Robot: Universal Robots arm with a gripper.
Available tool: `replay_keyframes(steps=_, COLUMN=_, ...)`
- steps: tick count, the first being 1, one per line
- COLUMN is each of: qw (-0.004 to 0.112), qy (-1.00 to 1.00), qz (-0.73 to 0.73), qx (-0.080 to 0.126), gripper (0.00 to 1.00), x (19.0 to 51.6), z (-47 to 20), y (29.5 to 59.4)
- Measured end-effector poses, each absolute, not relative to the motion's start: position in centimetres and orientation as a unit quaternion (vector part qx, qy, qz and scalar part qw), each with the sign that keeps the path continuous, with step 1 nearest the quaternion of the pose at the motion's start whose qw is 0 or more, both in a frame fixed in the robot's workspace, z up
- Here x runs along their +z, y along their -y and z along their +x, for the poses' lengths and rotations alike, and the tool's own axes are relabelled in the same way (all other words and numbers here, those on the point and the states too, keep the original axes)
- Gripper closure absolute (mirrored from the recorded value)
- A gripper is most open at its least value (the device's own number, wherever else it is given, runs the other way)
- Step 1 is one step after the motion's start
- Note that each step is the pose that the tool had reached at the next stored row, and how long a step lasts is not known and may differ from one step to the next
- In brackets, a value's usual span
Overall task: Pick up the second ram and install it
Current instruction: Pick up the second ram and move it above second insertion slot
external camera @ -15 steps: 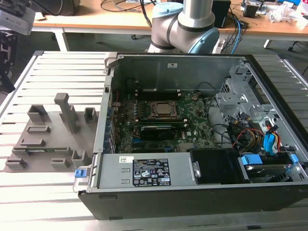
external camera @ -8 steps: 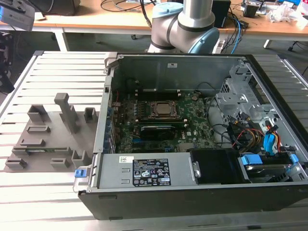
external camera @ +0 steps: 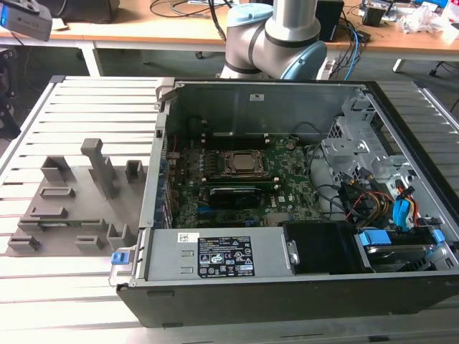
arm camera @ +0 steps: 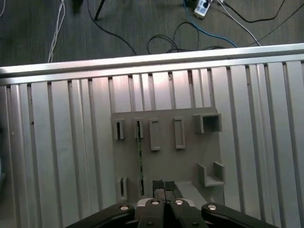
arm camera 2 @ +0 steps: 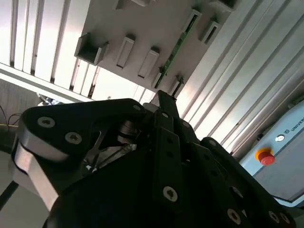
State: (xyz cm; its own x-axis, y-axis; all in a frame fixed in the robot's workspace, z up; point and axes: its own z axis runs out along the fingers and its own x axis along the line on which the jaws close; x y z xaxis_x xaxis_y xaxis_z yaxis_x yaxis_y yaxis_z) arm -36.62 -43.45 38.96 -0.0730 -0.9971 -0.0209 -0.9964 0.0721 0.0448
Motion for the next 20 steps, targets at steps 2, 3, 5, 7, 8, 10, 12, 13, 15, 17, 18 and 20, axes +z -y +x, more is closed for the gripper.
replay_keyframes(steps=2, qw=0.008, qy=0.722, qz=0.692, qx=-0.023, gripper=0.89, x=38.96, z=-36.62, y=43.45)
replay_keyframes(steps=3, qw=0.008, qy=0.719, qz=0.695, qx=-0.023, gripper=0.89, x=38.96, z=-36.62, y=43.45)
replay_keyframes(steps=5, qw=0.008, qy=0.71, qz=0.704, qx=-0.023, gripper=0.89, x=38.96, z=-36.62, y=43.45)
replay_keyframes(steps=7, qw=0.009, qy=0.701, qz=0.712, qx=-0.023, gripper=0.89, x=38.96, z=-36.62, y=43.45)
replay_keyframes(steps=8, qw=0.009, qy=0.698, qz=0.715, qx=-0.023, gripper=0.89, x=38.96, z=-36.62, y=43.45)
replay_keyframes(steps=10, qw=0.009, qy=0.688, qz=0.726, qx=-0.023, gripper=0.89, x=38.96, z=-36.62, y=43.45)
replay_keyframes(steps=12, qw=0.01, qy=0.675, qz=0.737, qx=-0.023, gripper=0.89, x=38.96, z=-36.62, y=43.45)
replay_keyframes(steps=13, qw=0.009, qy=0.676, qz=0.736, qx=-0.023, gripper=0.89, x=38.96, z=-36.62, y=43.45)
replay_keyframes(steps=15, qw=0.009, qy=0.691, qz=0.722, qx=-0.023, gripper=0.89, x=38.92, z=-36.63, y=43.44)
replay_keyframes(steps=17, qw=0.009, qy=0.708, qz=0.706, qx=-0.023, gripper=0.89, x=38.86, z=-36.62, y=43.45)
replay_keyframes(steps=18, qw=0.008, qy=0.716, qz=0.697, qx=-0.023, gripper=0.89, x=38.82, z=-36.62, y=43.45)
replay_keyframes(steps=20, qw=0.008, qy=0.729, qz=0.684, qx=-0.023, gripper=0.89, x=38.78, z=-36.62, y=43.45)
